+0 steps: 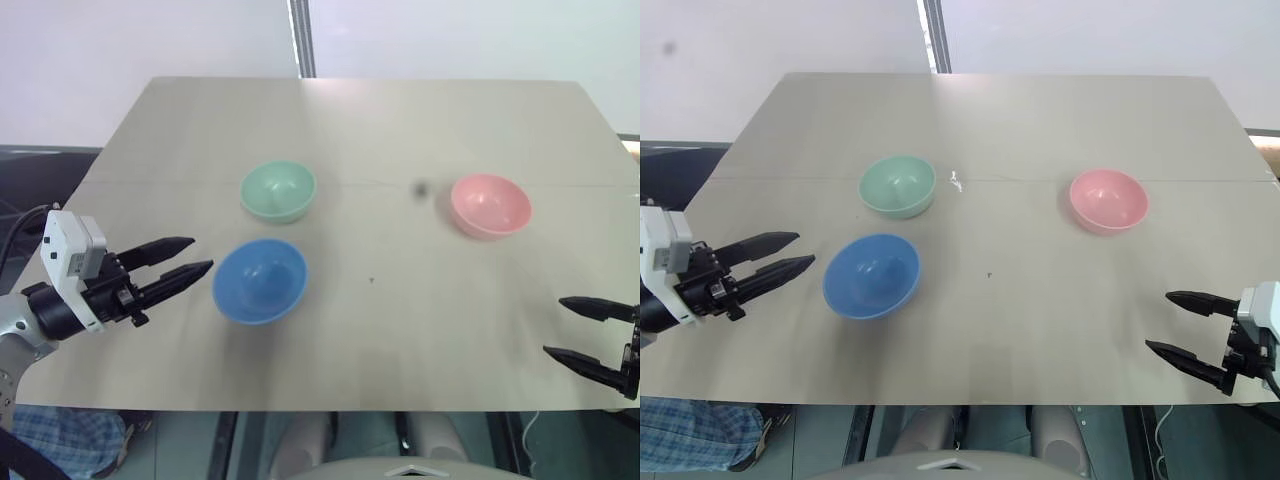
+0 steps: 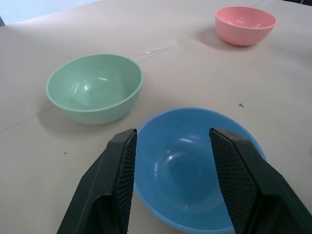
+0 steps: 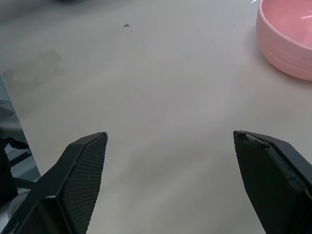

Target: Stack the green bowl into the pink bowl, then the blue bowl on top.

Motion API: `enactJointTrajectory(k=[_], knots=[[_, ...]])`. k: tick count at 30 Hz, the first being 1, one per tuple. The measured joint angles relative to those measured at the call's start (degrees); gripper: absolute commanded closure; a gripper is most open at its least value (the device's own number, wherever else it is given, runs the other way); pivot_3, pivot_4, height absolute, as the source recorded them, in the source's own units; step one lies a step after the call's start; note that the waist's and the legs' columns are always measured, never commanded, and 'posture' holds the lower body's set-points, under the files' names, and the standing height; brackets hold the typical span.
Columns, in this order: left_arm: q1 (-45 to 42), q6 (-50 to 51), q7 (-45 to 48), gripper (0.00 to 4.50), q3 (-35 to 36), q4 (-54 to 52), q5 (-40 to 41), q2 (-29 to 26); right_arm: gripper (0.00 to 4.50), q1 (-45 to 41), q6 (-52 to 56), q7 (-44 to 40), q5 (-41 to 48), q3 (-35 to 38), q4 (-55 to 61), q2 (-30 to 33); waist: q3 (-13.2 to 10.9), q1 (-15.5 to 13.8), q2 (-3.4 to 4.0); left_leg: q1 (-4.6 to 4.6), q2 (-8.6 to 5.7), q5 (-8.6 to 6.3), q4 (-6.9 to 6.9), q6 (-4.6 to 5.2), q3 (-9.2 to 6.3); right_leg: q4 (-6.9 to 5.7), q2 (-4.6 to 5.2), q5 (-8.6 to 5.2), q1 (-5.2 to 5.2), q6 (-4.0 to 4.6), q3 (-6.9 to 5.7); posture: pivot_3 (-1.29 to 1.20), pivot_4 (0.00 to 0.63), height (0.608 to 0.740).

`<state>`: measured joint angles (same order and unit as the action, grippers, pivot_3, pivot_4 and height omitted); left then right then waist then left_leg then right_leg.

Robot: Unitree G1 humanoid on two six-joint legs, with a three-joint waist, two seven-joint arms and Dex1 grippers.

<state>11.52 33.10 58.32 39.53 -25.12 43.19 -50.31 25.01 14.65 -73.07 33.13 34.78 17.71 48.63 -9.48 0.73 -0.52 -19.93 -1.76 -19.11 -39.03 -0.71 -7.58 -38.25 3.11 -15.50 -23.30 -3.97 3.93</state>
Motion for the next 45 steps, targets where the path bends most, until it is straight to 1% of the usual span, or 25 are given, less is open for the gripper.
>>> enactJointTrajectory(k=[9, 23, 33, 37, 39, 41, 45], knots=[[-1.5, 0.1, 0.0, 2.01, -0.3, 0.4, 0.1, 0.0, 0.00, -0.5, -0.5, 0.8, 0.0, 0.0, 0.0, -0.3, 0.0, 0.0, 0.00, 0.00, 0.00, 0.01, 0.00, -0.01, 0.00, 0.01, 0.00, 0.00, 0.00, 0.00, 0.00, 0.00, 0.150, 0.740], [-3.6, -0.2, -0.1, 2.01, -3.2, 1.0, -0.2, 0.0, 0.00, -0.4, -1.5, 1.1, 0.2, 0.8, 0.0, -0.5, 0.0, 0.0, 0.00, 0.00, 0.00, 0.01, 0.03, -0.02, -0.03, 0.04, 0.00, 0.00, 0.00, 0.00, 0.00, 0.00, 0.150, 0.740], [-4.2, -1.7, 0.2, 2.01, -4.4, 2.3, -0.5, 0.1, 0.00, -2.5, -3.9, 2.2, 2.1, 2.2, 0.1, -3.3, 0.0, 0.0, 0.00, 0.00, 0.01, 0.01, 0.10, -0.02, -0.08, 0.11, 0.01, 0.00, 0.00, 0.00, 0.01, 0.00, 0.150, 0.740], [-4.5, -2.4, 0.3, 2.01, -4.6, 2.7, -0.6, 0.2, 0.00, -3.6, -4.5, 3.2, 2.4, 2.3, 0.1, -3.5, 0.0, 0.0, 0.01, 0.00, 0.01, 0.03, 0.16, -0.06, -0.10, 0.15, 0.01, 0.00, -0.01, 0.00, 0.00, 0.00, 0.150, 0.740], [-4.5, -2.6, 0.4, 2.01, -4.7, 3.1, -0.8, 0.3, 0.00, -4.2, -4.9, 4.1, 2.0, 2.2, 0.0, -3.5, 0.0, 0.0, 0.01, 0.00, 0.01, 0.06, 0.18, -0.11, -0.10, 0.17, 0.01, 0.00, -0.01, 0.00, 0.00, 0.00, 0.150, 0.740], [-4.6, -2.8, 0.4, 2.01, -5.0, 3.3, -0.9, 0.3, 0.00, -5.9, -5.0, 6.6, -0.4, 1.8, -0.4, -3.3, 0.0, 0.0, 0.01, 0.00, 0.01, 0.09, 0.19, -0.16, -0.08, 0.18, 0.01, 0.00, -0.01, 0.00, 0.02, 0.00, 0.150, 0.740], [-4.6, -3.4, 0.6, 2.01, -5.6, 3.6, -1.0, 0.3, 0.00, -13.1, -0.9, 14.8, -5.7, -3.0, -0.4, -0.3, 0.0, 0.3, 0.04, 0.01, 0.01, 0.10, 0.20, -0.18, -0.01, 0.14, 0.00, 0.01, -0.06, 0.00, 0.09, 0.00, 0.150, 0.740]])
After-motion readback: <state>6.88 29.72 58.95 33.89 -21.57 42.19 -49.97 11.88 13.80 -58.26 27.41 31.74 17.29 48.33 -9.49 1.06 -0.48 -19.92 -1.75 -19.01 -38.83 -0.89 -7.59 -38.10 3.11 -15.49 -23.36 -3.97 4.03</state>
